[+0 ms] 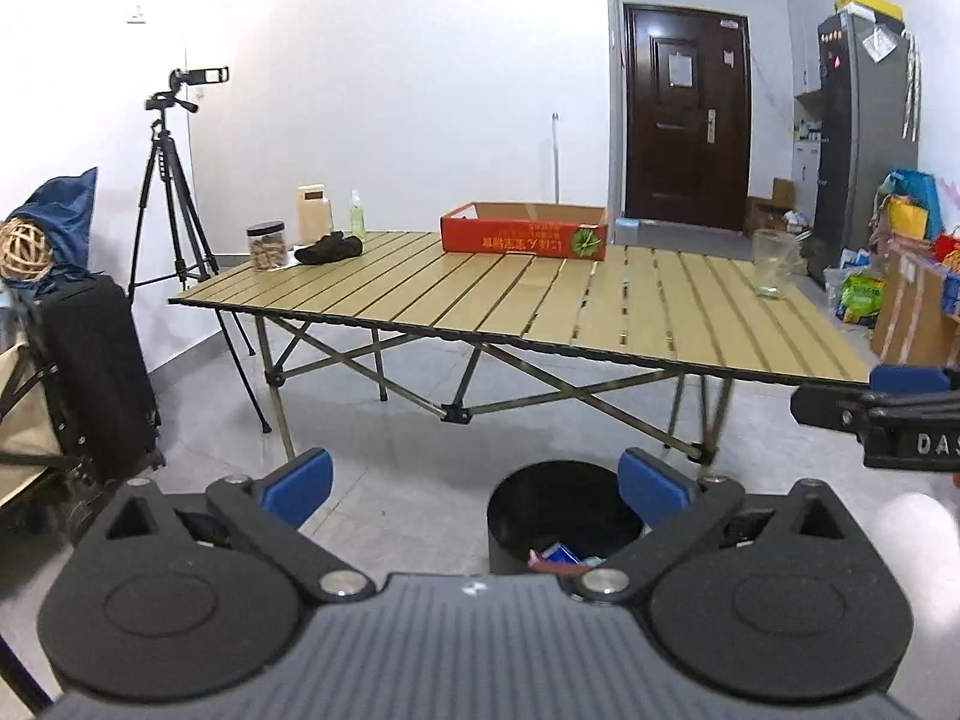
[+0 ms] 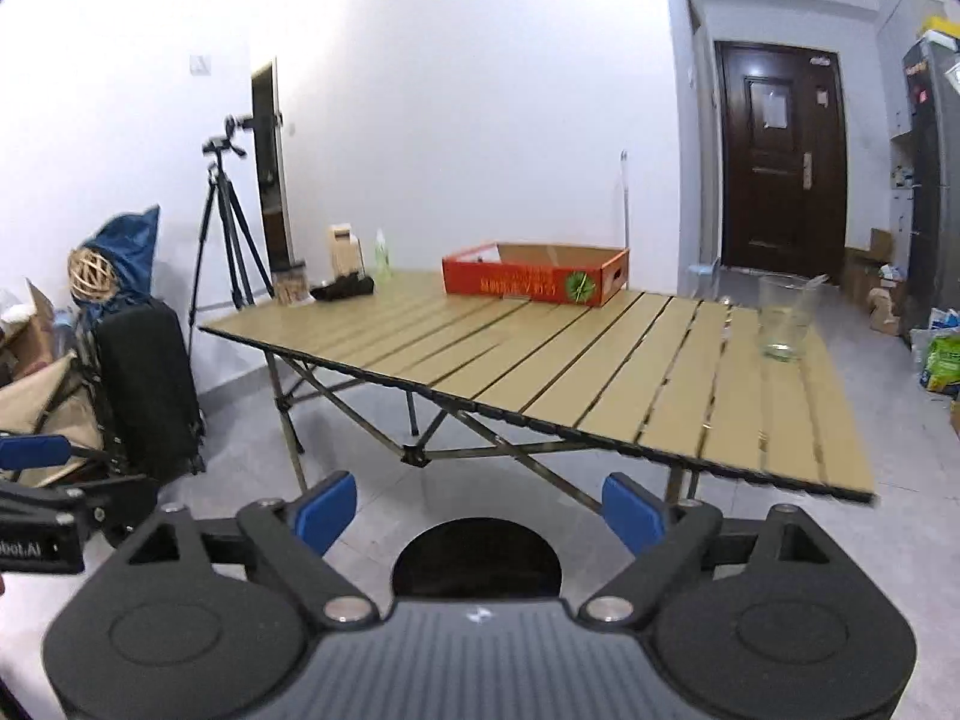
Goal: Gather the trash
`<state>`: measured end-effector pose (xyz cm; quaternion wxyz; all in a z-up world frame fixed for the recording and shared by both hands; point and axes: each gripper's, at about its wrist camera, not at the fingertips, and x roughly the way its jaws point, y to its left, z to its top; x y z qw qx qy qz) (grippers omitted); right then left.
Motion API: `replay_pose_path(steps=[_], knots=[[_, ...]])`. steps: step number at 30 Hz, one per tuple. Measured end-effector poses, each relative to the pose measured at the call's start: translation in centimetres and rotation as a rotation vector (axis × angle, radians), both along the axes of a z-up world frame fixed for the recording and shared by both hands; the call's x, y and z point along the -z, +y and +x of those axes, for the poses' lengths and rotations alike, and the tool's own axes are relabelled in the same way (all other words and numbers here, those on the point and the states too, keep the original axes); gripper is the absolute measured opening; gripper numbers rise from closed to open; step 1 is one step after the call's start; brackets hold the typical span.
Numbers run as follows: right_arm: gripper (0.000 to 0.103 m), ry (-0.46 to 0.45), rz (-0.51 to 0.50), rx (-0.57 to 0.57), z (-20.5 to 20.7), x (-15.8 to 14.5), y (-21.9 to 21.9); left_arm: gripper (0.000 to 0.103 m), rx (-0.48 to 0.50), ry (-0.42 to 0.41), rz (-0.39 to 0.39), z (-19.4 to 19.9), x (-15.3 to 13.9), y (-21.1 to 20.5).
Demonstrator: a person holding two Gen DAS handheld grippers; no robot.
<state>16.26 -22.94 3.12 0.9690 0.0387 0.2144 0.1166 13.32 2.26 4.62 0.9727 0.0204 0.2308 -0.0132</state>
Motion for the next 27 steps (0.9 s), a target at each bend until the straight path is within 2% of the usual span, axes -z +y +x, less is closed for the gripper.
replay_pose_path(steps=[7,12,19,27], knots=[[0.091,-0.092,0.0,0.0,-10.0,-1.5,-0.7,0.103,-0.067,-0.029,-0.007,-7.9,0.0,-0.3],[0.091,-0.143,0.001,0.001,-14.4,-1.3,-0.4,0.103,-0.055,-0.029,-0.018,-11.4,0.6,-0.3],[0.091,-0.128,0.006,-0.044,-16.1,-0.7,1.0,0.103,-0.062,-0.041,-0.013,-14.1,0.9,0.0],[0.091,-0.123,0.001,-0.054,-16.8,-0.4,1.7,0.103,-0.074,-0.05,-0.01,-14.6,0.9,0.2]])
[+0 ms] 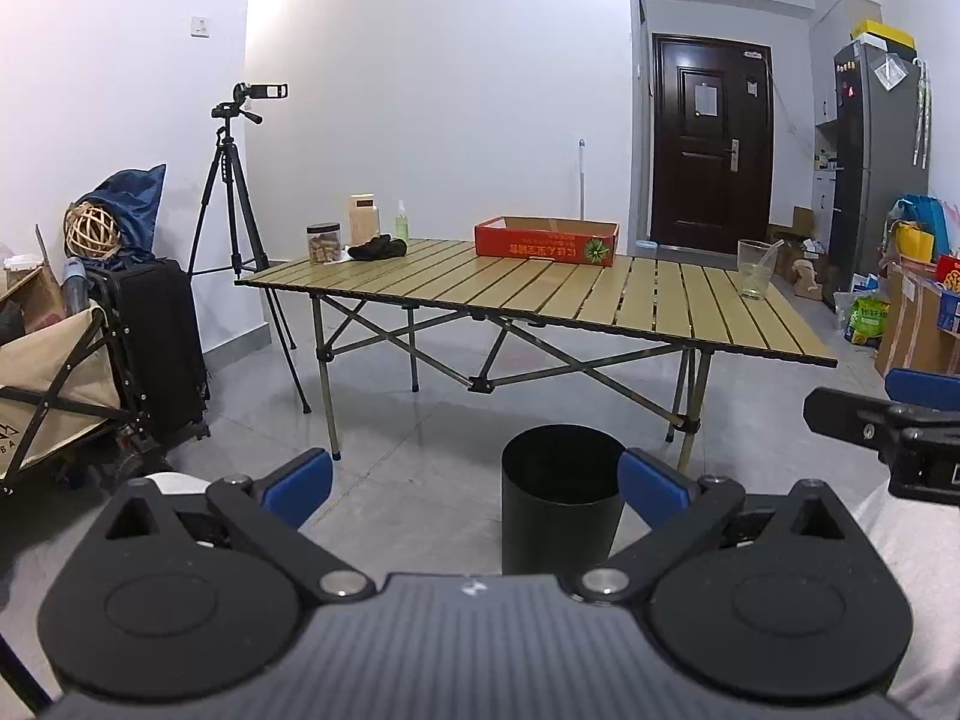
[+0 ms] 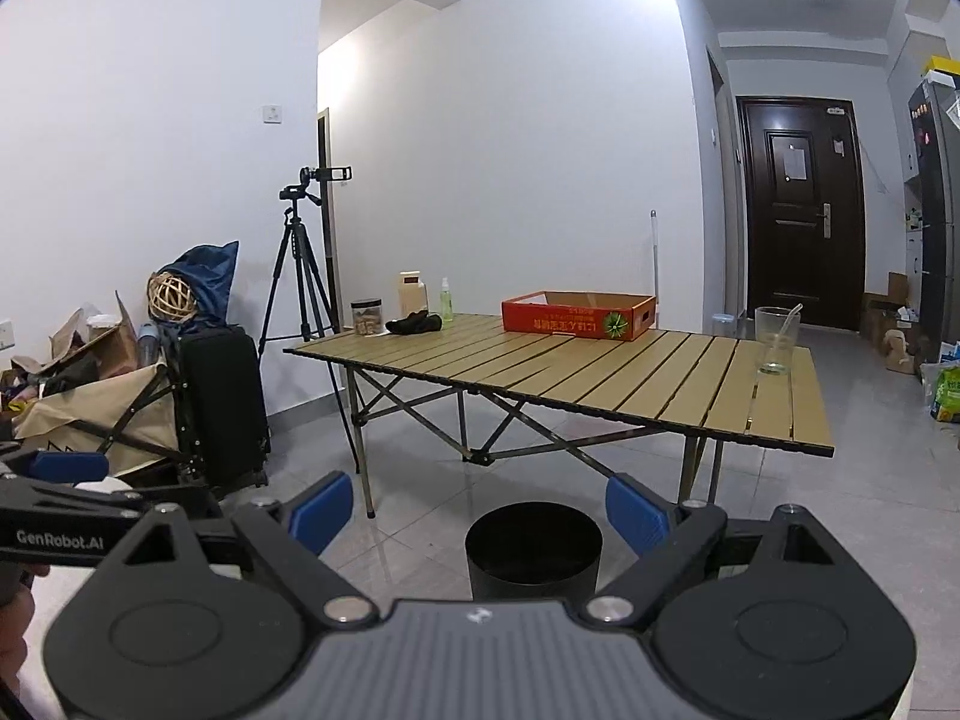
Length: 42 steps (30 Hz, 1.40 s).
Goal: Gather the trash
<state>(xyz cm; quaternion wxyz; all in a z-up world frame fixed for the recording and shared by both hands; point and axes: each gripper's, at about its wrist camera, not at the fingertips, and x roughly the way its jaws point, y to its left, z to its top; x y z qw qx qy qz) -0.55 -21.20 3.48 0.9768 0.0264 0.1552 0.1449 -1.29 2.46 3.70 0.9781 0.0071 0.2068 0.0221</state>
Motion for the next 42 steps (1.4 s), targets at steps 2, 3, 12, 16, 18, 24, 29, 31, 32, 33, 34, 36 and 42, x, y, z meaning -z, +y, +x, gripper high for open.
replay_pose_path(steps=[2,3,12,16,18,24,29,31,32,33,34,36,42], knots=[[0.091,0.002,-0.004,-0.003,-0.07,0.08,0.1,0.103,0.001,-0.002,0.002,-0.06,-0.01,-0.04],[0.091,0.003,-0.003,-0.002,-0.03,0.08,0.14,0.103,0.003,-0.003,0.002,-0.08,-0.04,-0.05],[0.091,0.006,-0.002,0.003,0.08,0.25,0.14,0.103,0.009,-0.008,0.005,-0.05,-0.08,0.02],[0.091,0.009,0.001,0.006,0.05,0.26,0.09,0.103,0.008,-0.011,0.006,-0.23,-0.1,0.06],[0.091,0.013,0.003,0.005,0.12,0.17,0.2,0.103,0.009,-0.013,0.005,-0.3,-0.14,0.12],[0.091,0.021,0.002,-0.005,0.03,0.26,0.57,0.103,0.003,-0.017,0.004,-0.59,-0.15,0.11],[0.091,0.014,-0.007,-0.005,-0.14,0.42,0.81,0.103,0.001,-0.025,0.008,-0.71,-0.16,0.01],[0.091,0.013,-0.012,-0.006,-0.19,0.53,0.92,0.103,-0.001,-0.03,0.014,-0.75,-0.11,-0.06],[0.091,0.013,-0.013,-0.007,-0.18,0.56,0.95,0.103,0.0,-0.032,0.016,-0.78,-0.11,-0.12],[0.091,0.013,-0.013,-0.007,-0.16,0.58,0.96,0.103,0.0,-0.034,0.018,-0.78,-0.09,-0.17],[0.091,0.015,-0.013,-0.007,-0.14,0.59,0.96,0.103,0.001,-0.036,0.018,-0.83,-0.08,-0.19],[0.091,0.015,-0.013,-0.006,-0.2,0.65,0.85,0.103,0.0,-0.036,0.019,-0.86,-0.09,-0.2],[0.095,0.021,-0.016,-0.002,-0.14,0.78,0.89,0.103,0.0,-0.038,0.02,-0.89,-0.1,-0.22]])
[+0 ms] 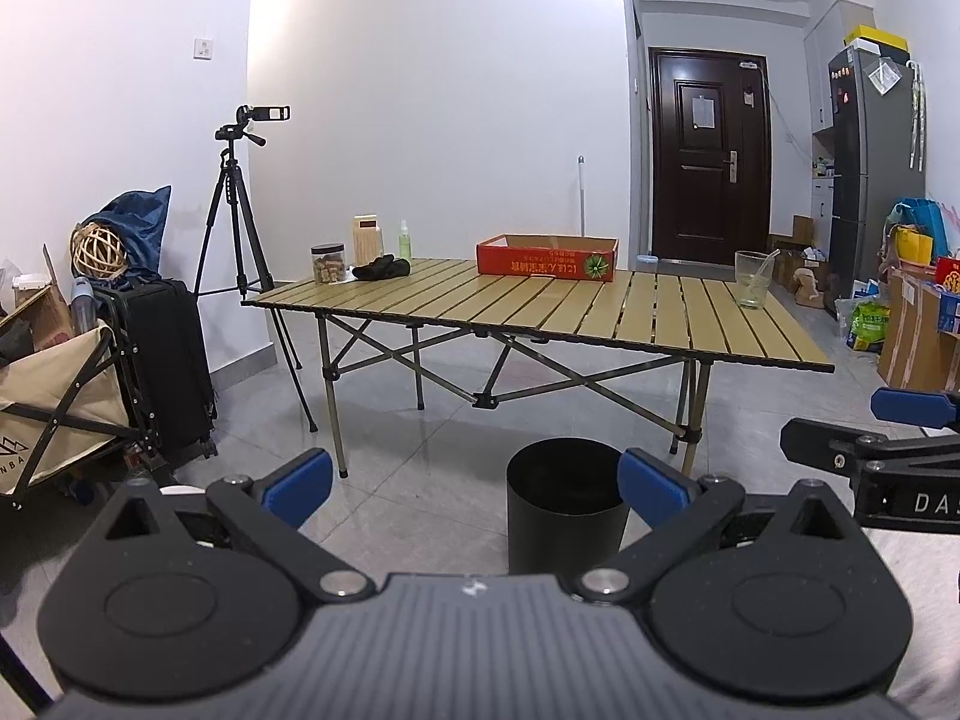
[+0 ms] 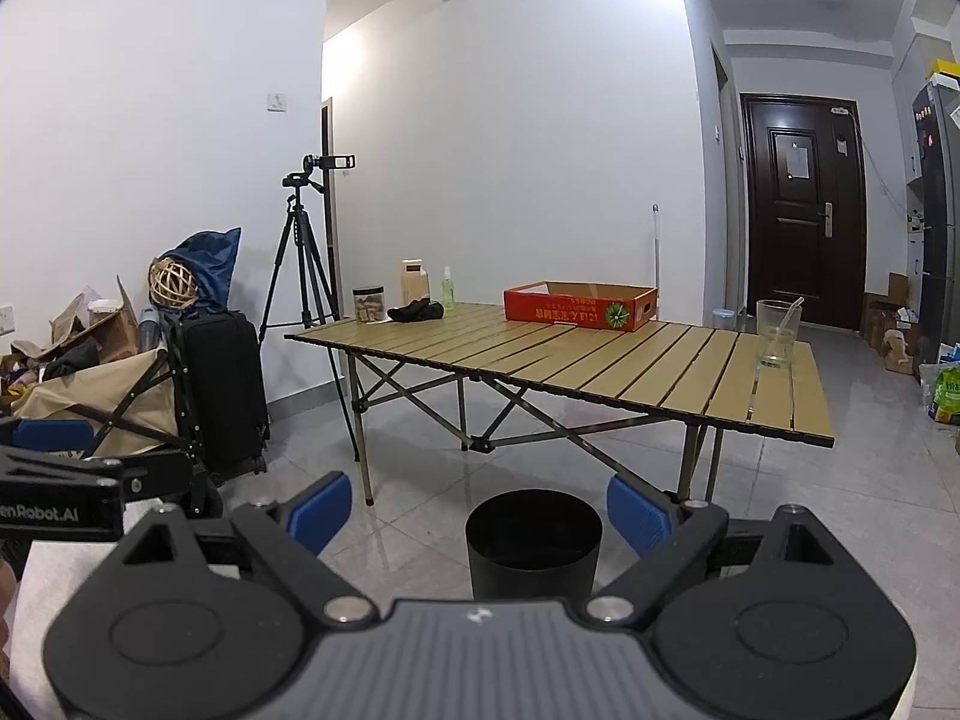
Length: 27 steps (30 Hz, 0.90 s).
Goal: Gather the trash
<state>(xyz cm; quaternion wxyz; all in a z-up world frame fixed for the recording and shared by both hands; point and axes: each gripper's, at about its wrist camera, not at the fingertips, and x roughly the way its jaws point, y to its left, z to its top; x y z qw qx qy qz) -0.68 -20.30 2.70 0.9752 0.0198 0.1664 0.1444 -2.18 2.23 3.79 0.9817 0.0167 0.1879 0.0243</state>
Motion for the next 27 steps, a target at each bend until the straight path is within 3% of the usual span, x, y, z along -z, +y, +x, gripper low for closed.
replay_pose_path(steps=[2,27], knots=[[0.1,-0.004,0.004,0.002,-0.08,0.0,-0.05,0.103,0.001,0.0,0.0,-0.03,0.02,-0.01],[0.103,-0.035,0.016,0.022,-0.26,-0.32,-0.15,0.103,-0.001,-0.019,0.007,-0.17,-0.31,0.44]])
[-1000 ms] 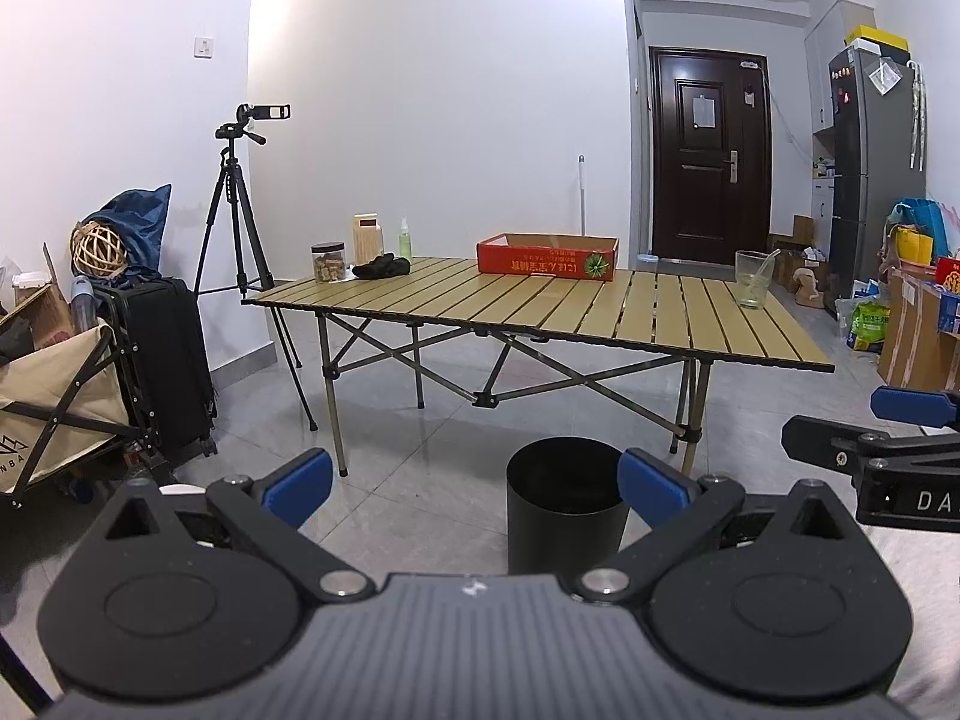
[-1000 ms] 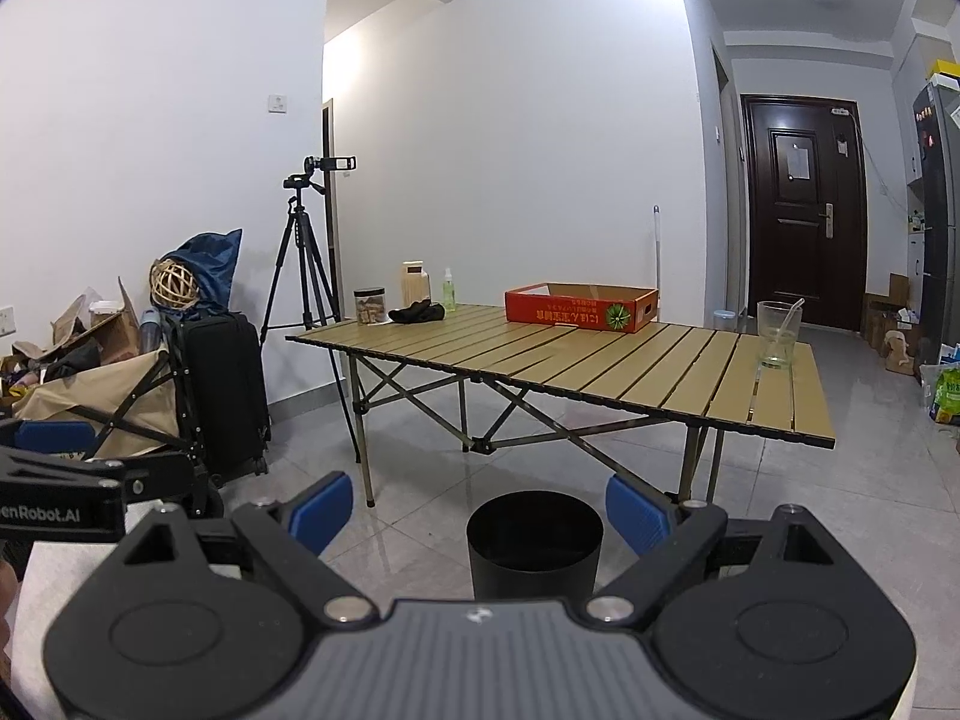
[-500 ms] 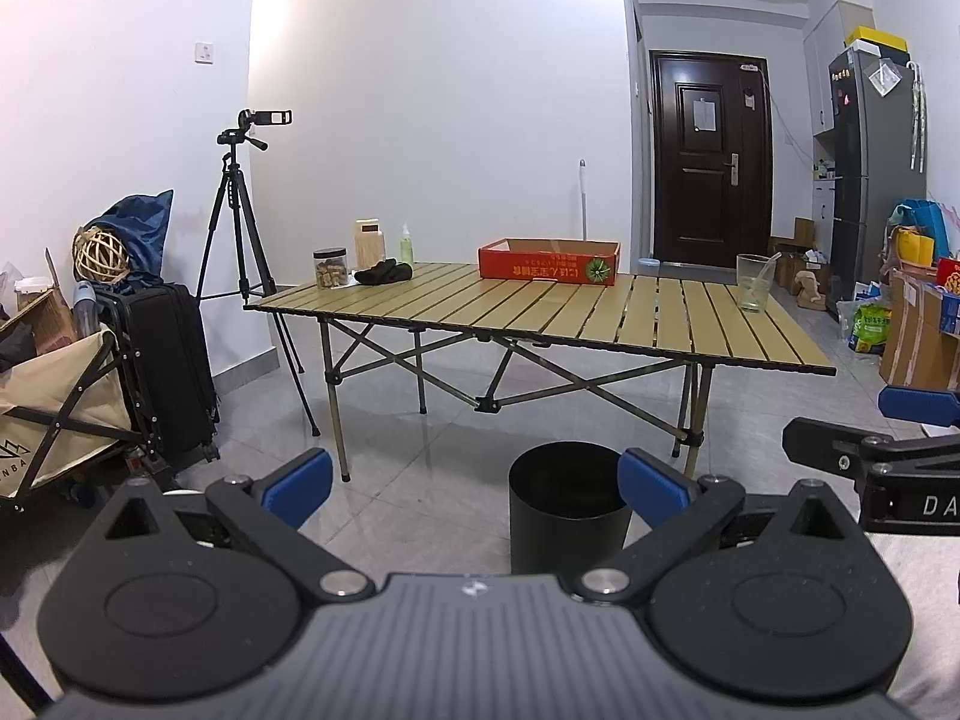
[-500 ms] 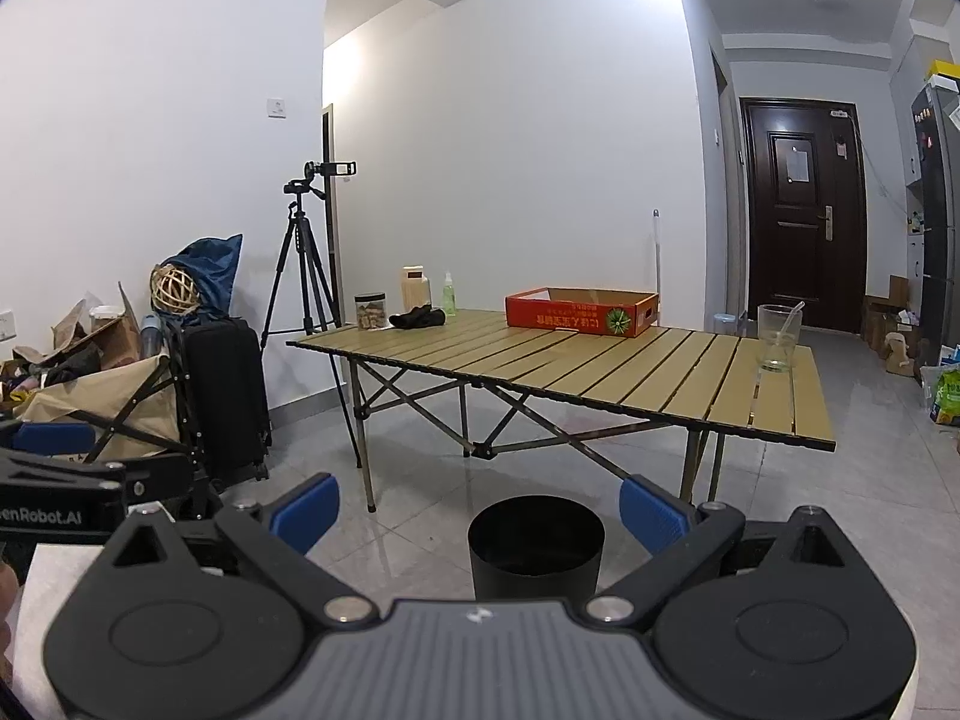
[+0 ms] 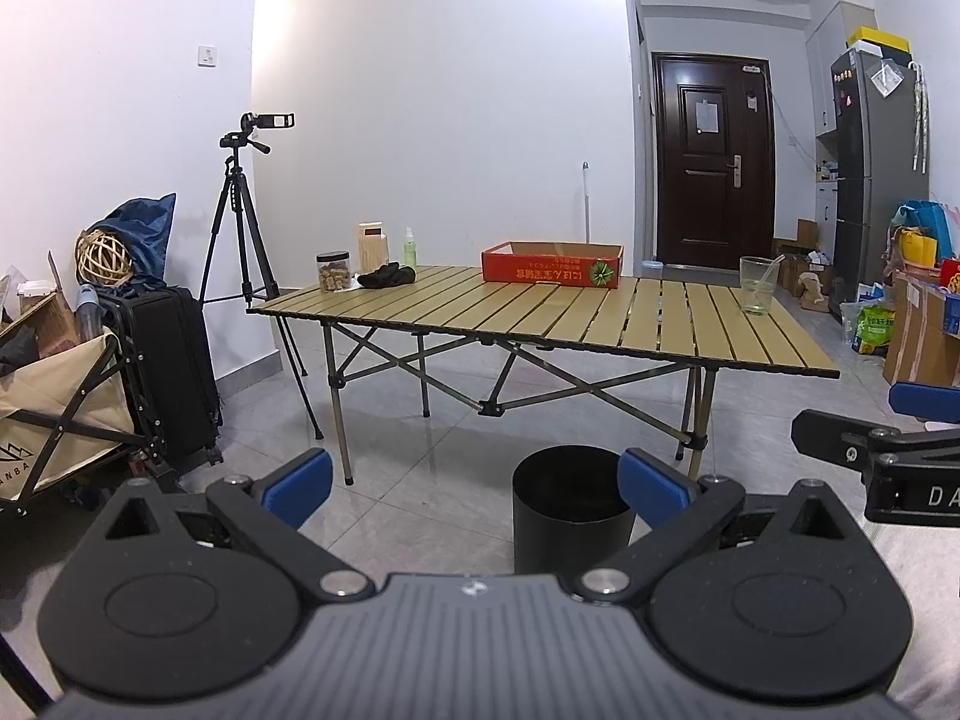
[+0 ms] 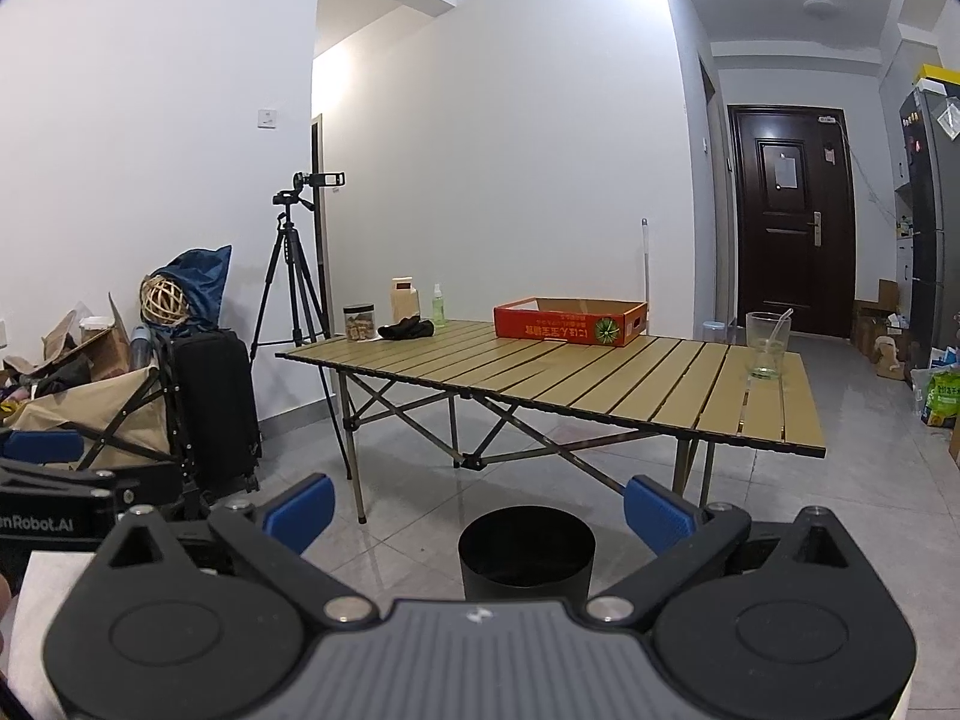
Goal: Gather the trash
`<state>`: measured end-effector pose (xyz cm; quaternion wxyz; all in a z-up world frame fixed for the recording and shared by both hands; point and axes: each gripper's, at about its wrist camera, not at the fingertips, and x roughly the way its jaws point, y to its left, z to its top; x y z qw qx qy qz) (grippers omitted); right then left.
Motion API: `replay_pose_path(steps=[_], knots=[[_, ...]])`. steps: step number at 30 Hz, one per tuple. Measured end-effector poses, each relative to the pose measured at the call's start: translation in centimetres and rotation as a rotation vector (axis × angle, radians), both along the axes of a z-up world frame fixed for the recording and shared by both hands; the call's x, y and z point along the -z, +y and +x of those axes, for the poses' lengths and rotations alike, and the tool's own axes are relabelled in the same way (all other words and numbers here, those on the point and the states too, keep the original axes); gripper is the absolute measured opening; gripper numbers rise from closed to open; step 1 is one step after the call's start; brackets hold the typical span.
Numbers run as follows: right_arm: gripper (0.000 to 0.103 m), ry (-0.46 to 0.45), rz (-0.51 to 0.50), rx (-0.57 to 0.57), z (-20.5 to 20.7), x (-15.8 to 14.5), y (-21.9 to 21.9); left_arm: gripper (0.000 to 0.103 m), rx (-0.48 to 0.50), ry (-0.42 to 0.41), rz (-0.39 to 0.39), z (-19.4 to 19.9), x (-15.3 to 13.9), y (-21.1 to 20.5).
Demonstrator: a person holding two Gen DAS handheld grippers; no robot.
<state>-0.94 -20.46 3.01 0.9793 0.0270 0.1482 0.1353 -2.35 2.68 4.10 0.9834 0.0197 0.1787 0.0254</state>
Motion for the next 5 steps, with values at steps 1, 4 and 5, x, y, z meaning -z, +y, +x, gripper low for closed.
replay_pose_path(steps=[1,4,5], knots=[[0.103,0.0,0.0,0.0,-0.01,0.0,0.02,0.103,0.0,-0.005,0.001,-0.07,-0.06,0.03],[0.103,-0.001,0.0,-0.001,0.06,0.0,0.05,0.103,0.005,-0.016,0.007,-0.11,-0.19,0.01],[0.103,-0.001,-0.001,0.0,0.11,-0.01,0.05,0.103,0.006,-0.016,0.008,0.02,-0.18,0.01]])
